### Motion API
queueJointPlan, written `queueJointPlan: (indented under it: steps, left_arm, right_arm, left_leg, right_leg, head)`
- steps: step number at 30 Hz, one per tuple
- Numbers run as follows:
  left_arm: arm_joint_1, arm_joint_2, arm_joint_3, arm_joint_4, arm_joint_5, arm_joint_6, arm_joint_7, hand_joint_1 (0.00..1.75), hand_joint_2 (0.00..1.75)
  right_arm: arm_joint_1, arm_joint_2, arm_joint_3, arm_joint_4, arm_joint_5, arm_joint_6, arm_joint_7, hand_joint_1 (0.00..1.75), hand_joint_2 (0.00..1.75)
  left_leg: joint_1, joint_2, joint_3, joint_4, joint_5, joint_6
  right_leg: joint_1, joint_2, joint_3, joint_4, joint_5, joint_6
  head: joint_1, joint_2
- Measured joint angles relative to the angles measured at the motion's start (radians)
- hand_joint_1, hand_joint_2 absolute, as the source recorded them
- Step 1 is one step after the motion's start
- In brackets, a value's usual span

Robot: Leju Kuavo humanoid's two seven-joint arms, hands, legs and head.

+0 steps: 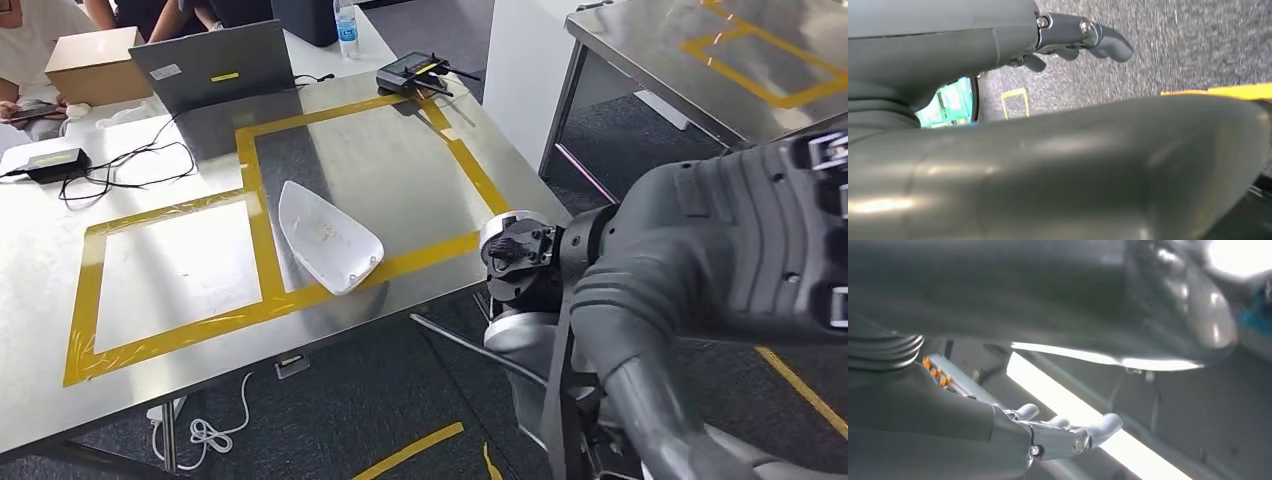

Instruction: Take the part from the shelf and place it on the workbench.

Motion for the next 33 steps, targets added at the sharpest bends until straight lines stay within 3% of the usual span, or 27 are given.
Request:
queueJointPlan:
  steps: [1, 2, 4, 5, 6, 8, 9, 10, 11, 13, 15, 17, 19, 20, 21, 23, 24, 25, 27, 28, 29, 31, 33]
  left_arm:
    - [-0.002, 0.000, 0.000, 0.000, 0.001, 0.000, -0.002, 0.00, 0.00]
    - [-0.002, 0.000, 0.000, 0.000, 0.003, 0.002, -0.007, 0.00, 0.00]
    - [-0.002, -0.001, 0.000, 0.002, 0.007, 0.005, -0.017, 0.00, 0.00]
    - [-0.002, -0.001, 0.000, 0.003, 0.008, 0.007, -0.020, 0.00, 0.00]
    - [-0.002, -0.001, 0.000, 0.004, 0.009, 0.007, -0.020, 0.00, 0.00]
    - [0.000, -0.002, 0.000, 0.005, 0.009, 0.008, -0.015, 0.00, 0.00]
    - [0.001, -0.003, 0.000, 0.005, 0.009, 0.008, -0.014, 0.00, 0.00]
    - [0.002, -0.004, 0.000, 0.005, 0.009, 0.008, -0.013, 0.00, 0.00]
    - [0.003, -0.005, 0.000, 0.005, 0.009, 0.008, -0.013, 0.00, 0.00]
    - [0.002, -0.006, 0.001, 0.005, 0.009, 0.008, -0.013, 0.00, 0.00]
    - [0.002, -0.008, 0.001, 0.004, 0.008, 0.008, -0.013, 0.00, 0.00]
    - [0.002, -0.009, 0.001, 0.003, 0.008, 0.009, -0.013, 0.00, 0.00]
    - [0.004, -0.008, 0.001, 0.003, 0.009, 0.009, -0.013, 0.00, 0.00]
    - [0.004, -0.008, 0.001, 0.003, 0.009, 0.009, -0.012, 0.00, 0.00]
    - [0.005, -0.008, 0.000, 0.003, 0.009, 0.009, -0.012, 0.00, 0.00]
    - [0.005, -0.008, 0.000, 0.004, 0.009, 0.009, -0.010, 0.00, 0.00]
    - [0.004, -0.008, 0.000, 0.004, 0.009, 0.010, -0.010, 0.00, 0.00]
    - [0.004, -0.008, 0.000, 0.004, 0.009, 0.011, -0.009, 0.00, 0.00]
    - [0.004, -0.008, 0.000, 0.003, 0.009, 0.012, -0.009, 0.00, 0.00]
    - [0.003, -0.008, 0.000, 0.003, 0.009, 0.013, -0.009, 0.00, 0.00]
    - [0.002, -0.008, 0.000, 0.002, 0.008, 0.013, -0.009, 0.00, 0.00]
    - [0.000, -0.009, 0.000, 0.000, 0.008, 0.014, -0.010, 0.00, 0.00]
    - [0.000, -0.009, 0.000, -0.002, 0.007, 0.013, -0.006, 0.00, 0.00]
  right_arm:
    - [0.008, 0.010, -0.010, -0.025, 0.005, 0.000, 0.002, 0.00, 0.00]
    - [0.016, 0.020, -0.021, -0.042, 0.009, 0.000, 0.004, 0.00, 0.00]
    - [0.027, 0.039, -0.036, -0.066, 0.011, 0.000, 0.006, 0.00, 0.00]
    - [0.031, 0.046, -0.043, -0.074, 0.011, 0.000, 0.007, 0.00, 0.00]
    - [0.034, 0.051, -0.050, -0.080, 0.012, 0.000, 0.007, 0.00, 0.00]
    - [0.037, 0.056, -0.063, -0.087, 0.017, 0.000, 0.007, 0.00, 0.00]
    - [0.037, 0.058, -0.068, -0.088, 0.021, 0.000, 0.006, 0.00, 0.00]
    - [0.037, 0.060, -0.073, -0.089, 0.025, 0.000, 0.006, 0.00, 0.00]
    - [0.037, 0.061, -0.076, -0.089, 0.028, 0.000, 0.005, 0.00, 0.00]
    - [0.036, 0.064, -0.079, -0.090, 0.030, 0.000, 0.005, 0.00, 0.00]
    - [0.034, 0.068, -0.082, -0.092, 0.031, 0.000, 0.004, 0.00, 0.00]
    - [0.033, 0.071, -0.085, -0.094, 0.032, 0.000, 0.004, 0.00, 0.00]
    - [0.032, 0.072, -0.087, -0.095, 0.033, 0.001, 0.003, 0.00, 0.00]
    - [0.031, 0.074, -0.087, -0.095, 0.033, 0.001, 0.003, 0.00, 0.00]
    - [0.030, 0.075, -0.087, -0.095, 0.035, 0.001, 0.003, 0.00, 0.00]
    - [0.029, 0.078, -0.087, -0.095, 0.041, 0.002, 0.004, 0.00, 0.00]
    - [0.028, 0.080, -0.087, -0.095, 0.045, 0.002, 0.004, 0.00, 0.00]
    - [0.028, 0.082, -0.087, -0.095, 0.050, 0.002, 0.005, 0.00, 0.00]
    - [0.028, 0.086, -0.088, -0.095, 0.061, 0.002, 0.007, 0.00, 0.00]
    - [0.028, 0.090, -0.089, -0.095, 0.068, 0.002, 0.008, 0.00, 0.00]
    - [0.027, 0.094, -0.090, -0.096, 0.076, 0.002, 0.010, 0.00, 0.00]
    - [0.024, 0.102, -0.094, -0.096, 0.089, 0.002, 0.013, 0.00, 0.00]
    - [0.021, 0.107, -0.096, -0.096, 0.105, 0.002, 0.023, 0.00, 0.00]
  left_leg:
    - [-0.005, 0.001, 0.015, -0.029, -0.001, 0.003]
    - [-0.008, 0.001, 0.014, -0.036, 0.003, 0.004]
    - [-0.008, 0.004, -0.001, -0.044, 0.025, 0.017]
    - [-0.006, 0.006, -0.011, -0.048, 0.040, 0.026]
    - [-0.004, 0.009, -0.024, -0.051, 0.055, 0.032]
    - [-0.003, 0.013, -0.052, -0.051, 0.080, 0.038]
    - [-0.003, 0.014, -0.067, -0.049, 0.092, 0.038]
    - [-0.003, 0.016, -0.083, -0.046, 0.103, 0.037]
    - [-0.003, 0.017, -0.099, -0.041, 0.115, 0.035]
    - [-0.002, 0.018, -0.133, -0.029, 0.132, 0.029]
    - [-0.003, 0.016, -0.154, -0.018, 0.146, 0.019]
    - [-0.004, 0.014, -0.162, -0.016, 0.160, 0.007]
    - [-0.002, 0.013, -0.166, -0.018, 0.169, -0.006]
    - [-0.001, 0.010, -0.173, -0.009, 0.155, -0.012]
    - [0.000, 0.007, -0.185, 0.018, 0.121, -0.018]
    - [0.003, 0.003, -0.216, 0.124, 0.022, -0.026]
    - [0.005, 0.003, -0.227, 0.186, -0.015, -0.030]
    - [0.006, 0.003, -0.230, 0.231, -0.028, -0.033]
    - [0.010, 0.003, -0.193, 0.236, 0.008, -0.036]
    - [0.012, 0.003, -0.149, 0.188, 0.034, -0.036]
    - [0.012, 0.002, -0.093, 0.118, 0.042, -0.035]
    - [0.009, -0.003, -0.013, -0.001, 0.027, -0.025]
    - [0.002, -0.006, -0.007, -0.031, 0.020, -0.008]
  right_leg:
    - [-0.001, -0.001, 0.000, -0.002, 0.009, 0.007]
    - [-0.002, -0.001, 0.001, -0.007, 0.018, 0.014]
    - [-0.005, 0.000, -0.003, -0.013, 0.025, 0.028]
    - [-0.006, 0.000, -0.011, 0.000, 0.002, 0.033]
    - [-0.007, 0.001, -0.024, 0.035, -0.041, 0.037]
    - [-0.011, 0.001, -0.054, 0.155, -0.150, 0.043]
    - [-0.011, 0.001, -0.063, 0.217, -0.182, 0.047]
    - [-0.012, 0.001, -0.061, 0.259, -0.187, 0.050]
    - [-0.012, 0.000, -0.043, 0.270, -0.172, 0.051]
    - [-0.012, 0.000, 0.045, 0.188, -0.128, 0.050]
    - [-0.008, 0.000, 0.144, 0.054, -0.137, 0.040]
    - [-0.001, 0.000, 0.176, -0.006, -0.158, 0.025]
    - [-0.003, -0.001, 0.164, -0.014, -0.143, 0.009]
    - [-0.005, -0.003, 0.157, -0.018, -0.131, 0.002]
    - [-0.008, -0.005, 0.146, -0.022, -0.118, -0.005]
    - [-0.009, -0.006, 0.120, -0.024, -0.094, -0.011]
    - [-0.009, -0.006, 0.106, -0.023, -0.082, -0.011]
    - [-0.009, -0.006, 0.091, -0.023, -0.070, -0.010]
    - [-0.011, -0.007, 0.061, -0.021, -0.045, -0.004]
    - [-0.012, -0.007, 0.047, -0.019, -0.034, 0.000]
    - [-0.012, -0.007, 0.034, -0.017, -0.023, 0.006]
    - [-0.011, -0.007, 0.020, -0.013, -0.004, 0.020]
    - [-0.012, -0.009, 0.018, -0.017, 0.015, 0.034]
  head:
    - [0.000, 0.000]
    - [-0.001, 0.000]
    - [-0.003, 0.000]
    - [-0.002, 0.000]
    - [-0.002, 0.000]
    - [-0.001, 0.000]
    - [0.000, 0.000]
    - [0.000, 0.000]
    - [0.000, 0.000]
    - [0.000, 0.000]
    - [0.001, 0.000]
    - [0.002, 0.000]
    - [0.003, 0.000]
    - [0.003, 0.000]
    - [0.002, 0.000]
    - [0.000, 0.000]
    - [0.000, 0.000]
    - [0.000, 0.000]
    - [0.000, 0.000]
    - [0.000, 0.000]
    - [0.000, 0.000]
    - [0.002, 0.000]
    - [0.001, 0.000]
